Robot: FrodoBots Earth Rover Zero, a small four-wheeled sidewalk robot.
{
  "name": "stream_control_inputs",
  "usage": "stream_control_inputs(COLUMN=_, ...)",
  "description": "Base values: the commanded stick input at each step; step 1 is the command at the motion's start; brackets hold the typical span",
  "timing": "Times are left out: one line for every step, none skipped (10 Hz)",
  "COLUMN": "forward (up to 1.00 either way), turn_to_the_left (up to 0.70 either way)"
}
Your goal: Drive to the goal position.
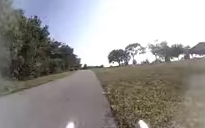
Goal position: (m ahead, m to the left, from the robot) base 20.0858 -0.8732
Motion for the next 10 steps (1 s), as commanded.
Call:
stream_control_inputs(forward=1.00, turn_to_the_left=0.00)
stream_control_inputs(forward=1.00, turn_to_the_left=0.00)
stream_control_inputs(forward=1.00, turn_to_the_left=0.00)
stream_control_inputs(forward=1.00, turn_to_the_left=0.00)
stream_control_inputs(forward=1.00, turn_to_the_left=0.00)
stream_control_inputs(forward=1.00, turn_to_the_left=0.00)
stream_control_inputs(forward=1.00, turn_to_the_left=0.00)
stream_control_inputs(forward=1.00, turn_to_the_left=0.00)
stream_control_inputs(forward=1.00, turn_to_the_left=0.00)
stream_control_inputs(forward=1.00, turn_to_the_left=0.00)
